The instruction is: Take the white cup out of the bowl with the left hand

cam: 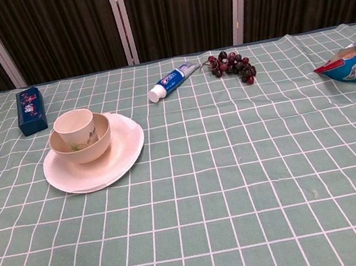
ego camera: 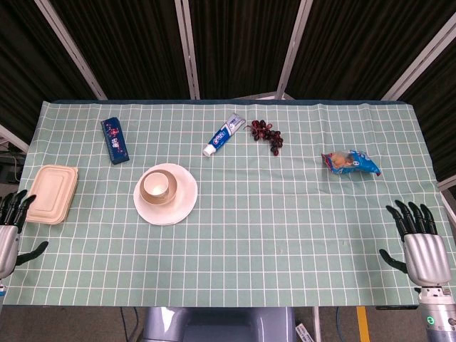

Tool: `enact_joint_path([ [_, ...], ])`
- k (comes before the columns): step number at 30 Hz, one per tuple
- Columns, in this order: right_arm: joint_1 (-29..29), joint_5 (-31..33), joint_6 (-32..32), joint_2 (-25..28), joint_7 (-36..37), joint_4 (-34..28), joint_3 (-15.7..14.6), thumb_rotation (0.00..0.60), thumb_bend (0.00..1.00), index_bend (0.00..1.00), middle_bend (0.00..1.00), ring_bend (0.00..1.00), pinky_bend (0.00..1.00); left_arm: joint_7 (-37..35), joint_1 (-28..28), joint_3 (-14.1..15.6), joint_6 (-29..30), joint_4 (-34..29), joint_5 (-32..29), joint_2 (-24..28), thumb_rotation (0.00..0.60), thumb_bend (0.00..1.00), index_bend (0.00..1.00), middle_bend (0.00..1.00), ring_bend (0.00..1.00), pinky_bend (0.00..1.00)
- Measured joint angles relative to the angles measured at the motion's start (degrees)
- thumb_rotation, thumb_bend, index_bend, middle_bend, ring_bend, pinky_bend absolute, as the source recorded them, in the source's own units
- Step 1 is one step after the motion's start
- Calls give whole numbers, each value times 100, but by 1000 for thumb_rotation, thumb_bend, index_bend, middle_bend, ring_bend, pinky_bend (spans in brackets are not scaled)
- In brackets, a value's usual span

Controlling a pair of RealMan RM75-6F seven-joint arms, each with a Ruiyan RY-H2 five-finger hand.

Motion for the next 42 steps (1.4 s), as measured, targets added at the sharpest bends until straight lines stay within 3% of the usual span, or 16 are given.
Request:
enact_joint_path([
  [10,11,20,-27,-11,63,-10,-31,600,68,55,0,0,0,137,-47,34,-59,-59,8,-33,600,183,0,0,0,0],
  [16,25,-10,-34,-34,117,-1,-33,600,70,55,0,0,0,127,-219,-111,-147,-33,-16,-183,600,184,13,0,0,0],
  [18,32,-15,-47,-46,145,11,-36,600,72,55,0,0,0,131,-319,-201,-193,6,-38,-284,600,184,63,0,0,0],
  [23,45,-77,-38,-71,267,76,-47,600,71,54,0,0,0,257,-709,-465,-482,198,-176,-610,600,185,310,0,0,0],
  [28,43,-109,-7,-43,440,69,-44,600,72,55,0,0,0,650,-1221,-700,-1013,421,-443,-1014,600,192,461,0,0,0],
  [35,35,-152,23,22,718,86,-47,600,72,54,0,0,0,1234,-1921,-991,-1557,828,-852,-1732,600,248,529,0,0,0],
  [42,35,-132,20,60,890,90,-30,600,72,54,0,0,0,1544,-2330,-1136,-1850,1109,-1113,-2113,600,318,511,0,0,0],
])
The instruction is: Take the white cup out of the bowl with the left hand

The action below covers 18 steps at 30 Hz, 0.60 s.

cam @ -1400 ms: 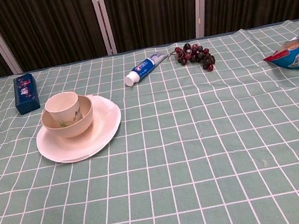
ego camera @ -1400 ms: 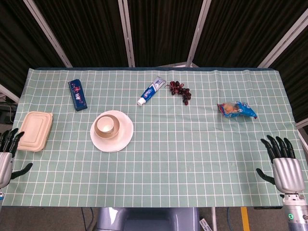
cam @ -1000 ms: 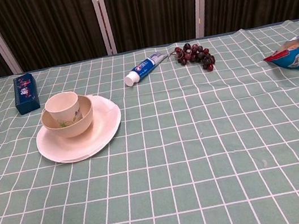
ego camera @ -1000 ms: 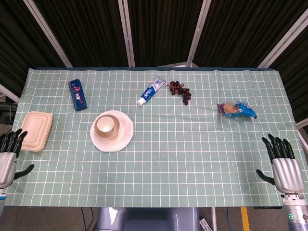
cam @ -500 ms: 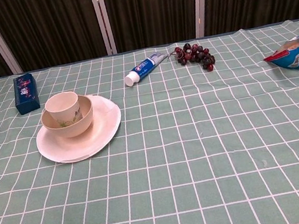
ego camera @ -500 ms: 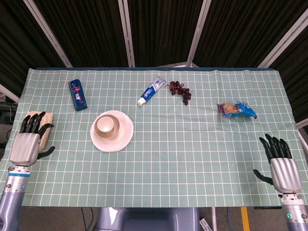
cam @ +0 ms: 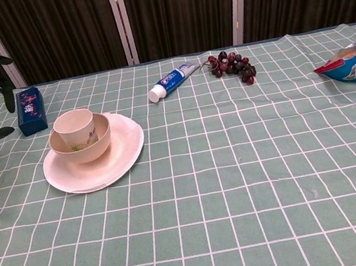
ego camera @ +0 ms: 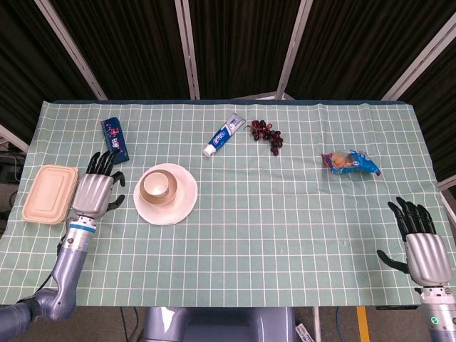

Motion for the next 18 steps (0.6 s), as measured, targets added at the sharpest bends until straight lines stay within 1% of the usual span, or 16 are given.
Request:
enact_joint_path([
  [4,-4,-7,15,21,101,-5,5,600,71,55,0,0,0,151,-182,-32,-292,57,-279,-124,600,319,474,0,0,0],
  [6,-6,3,18,35,188,-7,14,600,72,54,0,0,0,304,-308,-37,-482,104,-461,-201,600,319,471,0,0,0],
  [10,-7,11,32,53,309,-4,30,600,71,55,0,0,0,567,-552,-43,-673,237,-773,-384,600,318,471,0,0,0],
  [18,-9,-1,51,72,445,13,41,600,72,54,0,0,0,558,-811,-33,-761,538,-868,-731,600,317,473,0,0,0],
])
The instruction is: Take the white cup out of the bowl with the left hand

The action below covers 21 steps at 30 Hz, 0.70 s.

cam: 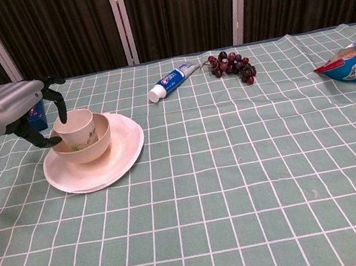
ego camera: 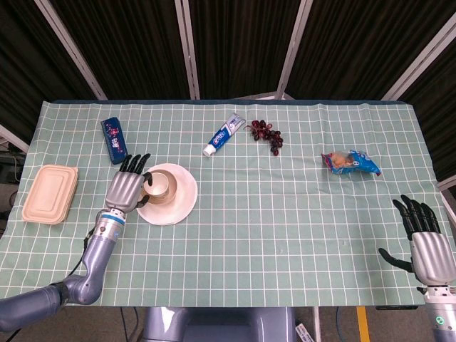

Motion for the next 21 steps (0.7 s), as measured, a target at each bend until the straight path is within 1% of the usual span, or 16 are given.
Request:
enact_joint_path([
  [3,3,6,-14,5,38,10,0,600,72,54,0,0,0,18,-77,32,11,124,-2,-131,600,342,518,3,0,0],
  [5,1,-2,1,17,94,10,3,600,72,55,0,0,0,80,-120,56,2,209,-34,-209,600,409,574,20,0,0],
  [10,-13,-25,57,40,202,14,13,600,71,56,0,0,0,160,-178,144,58,276,-104,-321,600,547,633,40,0,0],
  [14,-26,-39,87,55,247,13,14,600,71,57,0,0,0,106,-159,180,151,163,-34,-266,600,558,647,45,0,0],
  [17,-30,-51,103,60,245,3,14,600,72,58,0,0,0,49,-121,211,286,-40,105,-148,600,558,648,46,0,0],
  [21,-38,-65,128,60,217,-12,13,600,71,58,0,0,0,-7,-36,296,497,-599,384,140,600,560,648,45,0,0],
])
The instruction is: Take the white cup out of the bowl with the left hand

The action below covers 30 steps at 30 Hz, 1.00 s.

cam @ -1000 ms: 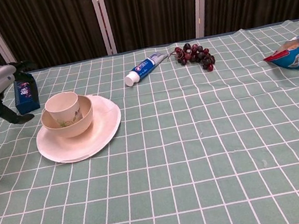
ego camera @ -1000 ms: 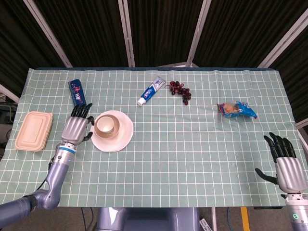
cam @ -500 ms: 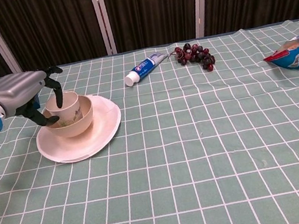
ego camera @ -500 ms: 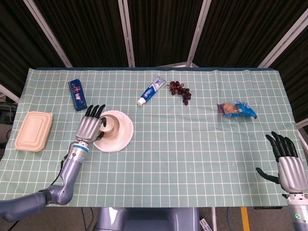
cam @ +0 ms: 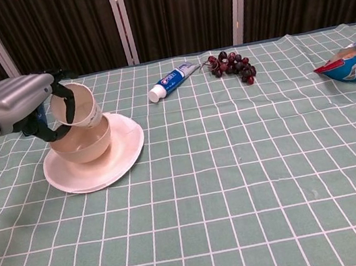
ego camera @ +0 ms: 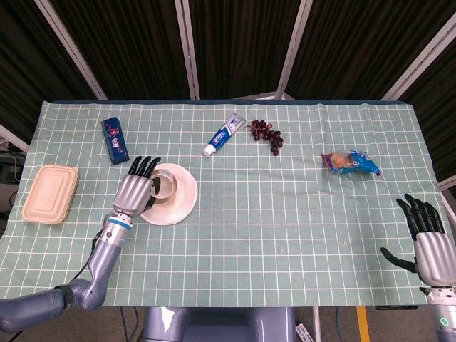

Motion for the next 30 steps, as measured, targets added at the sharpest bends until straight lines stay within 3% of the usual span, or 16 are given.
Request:
enact_joint_path([
  [8,-31,-34,83,11,-43,-72,1,600,71,59,0,0,0,42,132,493,94,-1461,651,692,600,559,643,42,0,0],
  [13,-50,-48,118,30,-32,-94,1,600,71,65,0,0,0,168,63,786,-402,-1929,618,973,600,558,641,29,0,0],
  [20,-62,-22,145,69,35,-107,29,600,71,68,0,0,0,572,-216,909,-1041,-2152,-172,1132,600,558,627,1,0,0],
  [30,-68,10,144,113,143,-123,54,600,72,69,0,0,0,1284,-915,991,-1469,-2358,-1967,1143,600,559,557,0,0,0],
])
